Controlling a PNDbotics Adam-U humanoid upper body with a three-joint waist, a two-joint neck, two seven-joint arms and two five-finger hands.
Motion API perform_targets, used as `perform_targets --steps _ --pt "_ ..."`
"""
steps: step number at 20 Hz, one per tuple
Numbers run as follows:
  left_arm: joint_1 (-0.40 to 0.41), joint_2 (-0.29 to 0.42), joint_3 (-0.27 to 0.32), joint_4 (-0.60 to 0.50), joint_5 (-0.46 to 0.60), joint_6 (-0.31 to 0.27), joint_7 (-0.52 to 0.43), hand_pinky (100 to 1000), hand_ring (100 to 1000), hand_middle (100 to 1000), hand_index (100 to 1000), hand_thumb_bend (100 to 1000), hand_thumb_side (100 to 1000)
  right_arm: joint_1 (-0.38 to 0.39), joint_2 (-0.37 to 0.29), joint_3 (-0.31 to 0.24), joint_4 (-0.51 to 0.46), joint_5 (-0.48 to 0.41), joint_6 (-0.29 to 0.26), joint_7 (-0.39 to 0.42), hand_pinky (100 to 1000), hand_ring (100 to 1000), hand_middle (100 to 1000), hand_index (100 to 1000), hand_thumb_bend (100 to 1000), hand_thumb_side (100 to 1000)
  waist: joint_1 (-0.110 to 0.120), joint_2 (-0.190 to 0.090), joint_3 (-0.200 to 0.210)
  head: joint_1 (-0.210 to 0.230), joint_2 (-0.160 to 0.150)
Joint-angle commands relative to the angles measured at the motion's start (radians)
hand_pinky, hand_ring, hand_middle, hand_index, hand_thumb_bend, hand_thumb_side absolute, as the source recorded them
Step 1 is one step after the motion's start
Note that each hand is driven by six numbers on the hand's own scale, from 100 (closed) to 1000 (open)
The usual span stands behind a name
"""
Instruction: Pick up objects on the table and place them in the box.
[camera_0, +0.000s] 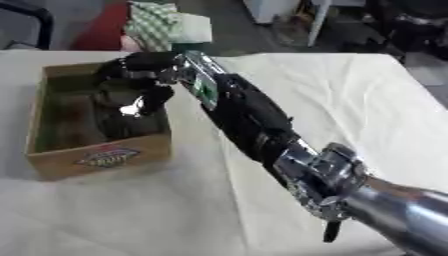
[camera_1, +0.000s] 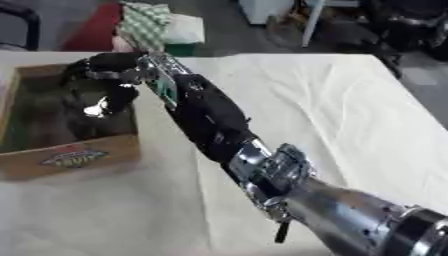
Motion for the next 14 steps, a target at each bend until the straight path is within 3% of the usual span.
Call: perform_targets --steps 1,8,14 --pt "-0.009 0.017 0.008 -0.014 -0.004 -0.002 0.004 672 670 576 561 100 844 -0.011 -0.028 -0.025 -0.022 -0.021 -0.184 0.166 915 881 898 943 100 616 0.009 -0.013 -0.008 0.004 -0.011" --pt "0.003 0.025 0.022 -0.015 -0.01 -0.007 0.016 672 669 575 560 100 845 0.036 -0.124 -0.134 0.017 -0.12 -0.184 0.068 883 817 851 926 100 468 0.011 -0.008 -0.043 0.039 -0.021" --pt "0.019 0.031 0.034 -0.015 -0.019 -0.011 0.028 672 669 575 560 100 849 0.111 -0.237 -0.219 0.082 -0.213 -0.169 -0.025 850 760 809 908 100 551 0.014 -0.001 -0.077 0.068 -0.028"
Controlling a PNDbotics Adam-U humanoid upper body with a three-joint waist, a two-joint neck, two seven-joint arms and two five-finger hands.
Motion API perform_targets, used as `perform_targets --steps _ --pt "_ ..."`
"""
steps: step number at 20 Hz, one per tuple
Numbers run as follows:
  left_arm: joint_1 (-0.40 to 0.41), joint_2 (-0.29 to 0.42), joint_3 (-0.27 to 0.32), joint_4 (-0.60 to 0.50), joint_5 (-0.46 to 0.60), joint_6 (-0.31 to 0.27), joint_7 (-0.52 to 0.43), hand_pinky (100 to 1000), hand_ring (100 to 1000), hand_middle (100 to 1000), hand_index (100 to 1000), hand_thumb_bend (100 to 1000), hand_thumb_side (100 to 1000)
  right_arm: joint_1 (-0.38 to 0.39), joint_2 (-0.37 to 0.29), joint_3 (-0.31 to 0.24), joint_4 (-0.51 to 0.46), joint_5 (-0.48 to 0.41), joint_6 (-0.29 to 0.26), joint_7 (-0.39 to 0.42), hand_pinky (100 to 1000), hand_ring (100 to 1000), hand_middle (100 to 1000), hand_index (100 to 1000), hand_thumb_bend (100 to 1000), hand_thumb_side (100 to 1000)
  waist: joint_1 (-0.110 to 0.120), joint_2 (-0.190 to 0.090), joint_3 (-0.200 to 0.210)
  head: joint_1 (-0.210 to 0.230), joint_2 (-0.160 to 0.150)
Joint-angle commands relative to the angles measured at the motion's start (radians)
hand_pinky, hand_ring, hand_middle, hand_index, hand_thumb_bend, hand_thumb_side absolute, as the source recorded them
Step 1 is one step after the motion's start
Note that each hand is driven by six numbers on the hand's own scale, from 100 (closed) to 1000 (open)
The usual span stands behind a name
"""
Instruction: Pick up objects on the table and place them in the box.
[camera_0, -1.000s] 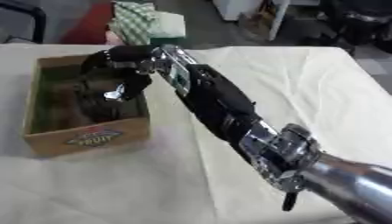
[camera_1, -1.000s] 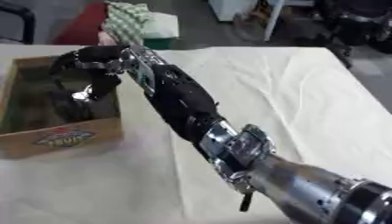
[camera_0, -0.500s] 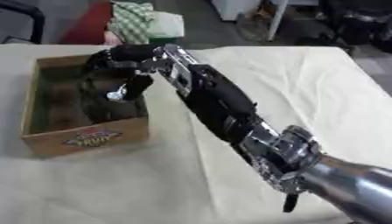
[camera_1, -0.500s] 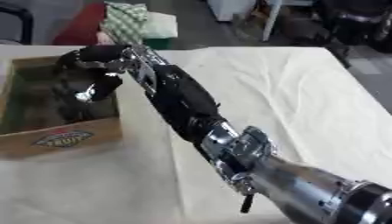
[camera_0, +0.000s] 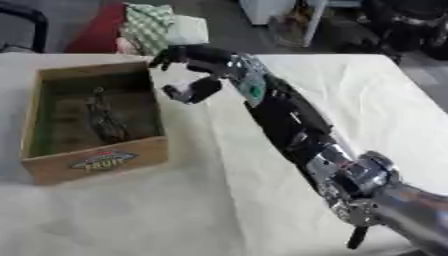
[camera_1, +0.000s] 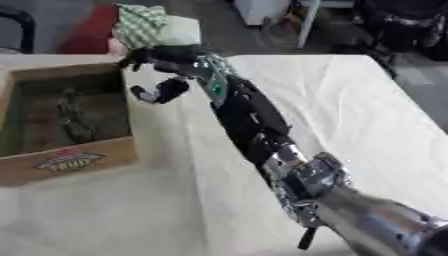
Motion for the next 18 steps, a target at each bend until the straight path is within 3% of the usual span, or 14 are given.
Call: perform_targets --steps 1,6,10,14,18 --pt "-0.001 0.029 0.014 -0.015 -0.007 -0.003 0.008 672 669 575 560 100 850 0.02 -0.091 -0.055 0.008 -0.058 -0.078 0.043 837 747 798 903 100 564 0.007 -0.01 -0.01 0.014 -0.012" --pt "0.01 0.031 0.021 -0.015 -0.016 -0.005 0.015 672 669 575 560 100 853 0.115 -0.143 -0.125 -0.021 -0.138 -0.048 -0.037 798 697 758 882 100 648 0.007 -0.005 -0.029 0.026 -0.018" --pt "0.011 0.031 0.026 -0.016 -0.017 -0.007 0.02 672 668 574 560 100 851 0.187 -0.15 -0.141 -0.022 -0.205 -0.045 -0.104 779 667 740 868 100 729 0.007 -0.006 -0.034 0.032 -0.027" --pt "0.017 0.029 0.026 -0.014 -0.016 -0.006 0.021 673 667 574 560 100 853 0.144 -0.071 -0.143 0.034 -0.27 0.004 -0.163 758 641 724 854 100 770 0.011 -0.008 -0.037 0.029 -0.027" --pt "0.02 0.03 0.028 -0.014 -0.016 -0.007 0.022 673 667 574 560 100 851 0.123 -0.006 -0.149 0.009 -0.336 0.07 -0.144 754 636 717 847 100 774 0.014 -0.01 -0.043 0.035 -0.025"
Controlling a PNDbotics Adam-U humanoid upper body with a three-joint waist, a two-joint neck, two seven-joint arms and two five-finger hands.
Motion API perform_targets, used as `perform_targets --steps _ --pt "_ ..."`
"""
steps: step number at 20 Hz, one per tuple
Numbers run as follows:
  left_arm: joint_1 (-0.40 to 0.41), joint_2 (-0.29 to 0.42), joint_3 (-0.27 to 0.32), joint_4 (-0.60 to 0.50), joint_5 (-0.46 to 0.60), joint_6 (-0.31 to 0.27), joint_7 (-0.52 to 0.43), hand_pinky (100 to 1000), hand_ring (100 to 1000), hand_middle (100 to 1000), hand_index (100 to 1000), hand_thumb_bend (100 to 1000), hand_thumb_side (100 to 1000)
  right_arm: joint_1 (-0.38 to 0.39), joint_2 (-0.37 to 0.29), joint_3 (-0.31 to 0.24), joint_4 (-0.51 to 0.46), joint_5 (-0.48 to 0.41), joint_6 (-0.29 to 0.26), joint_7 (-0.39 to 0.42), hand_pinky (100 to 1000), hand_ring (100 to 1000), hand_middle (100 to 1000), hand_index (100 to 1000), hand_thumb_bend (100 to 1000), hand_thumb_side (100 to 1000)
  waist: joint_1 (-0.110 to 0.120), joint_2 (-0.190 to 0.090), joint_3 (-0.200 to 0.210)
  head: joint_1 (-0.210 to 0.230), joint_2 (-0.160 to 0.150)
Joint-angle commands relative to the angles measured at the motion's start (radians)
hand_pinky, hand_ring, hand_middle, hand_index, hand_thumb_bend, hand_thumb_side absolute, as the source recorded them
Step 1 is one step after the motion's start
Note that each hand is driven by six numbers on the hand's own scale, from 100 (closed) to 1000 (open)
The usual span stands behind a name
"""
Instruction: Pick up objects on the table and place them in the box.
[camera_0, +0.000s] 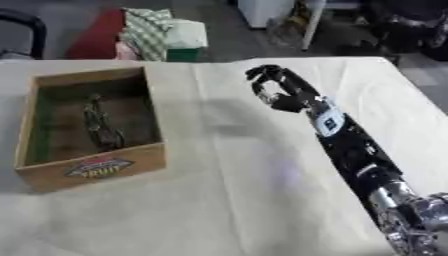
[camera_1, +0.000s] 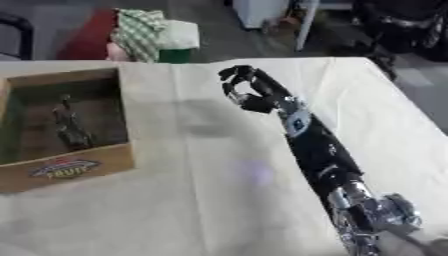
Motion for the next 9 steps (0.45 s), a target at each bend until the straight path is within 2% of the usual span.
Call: perform_targets --steps 1,9 --pt "-0.004 0.022 0.012 -0.014 -0.003 -0.002 0.004 673 667 574 560 100 852 -0.026 0.016 -0.01 -0.038 -0.06 0.05 0.022 755 636 718 847 100 777 0.007 -0.016 -0.004 0.002 -0.006" --pt "-0.001 0.022 0.012 -0.012 -0.004 0.0 0.004 673 666 574 560 100 854 -0.003 0.026 -0.013 -0.143 -0.187 0.177 0.134 752 630 712 840 100 790 0.007 -0.017 -0.008 0.0 -0.003"
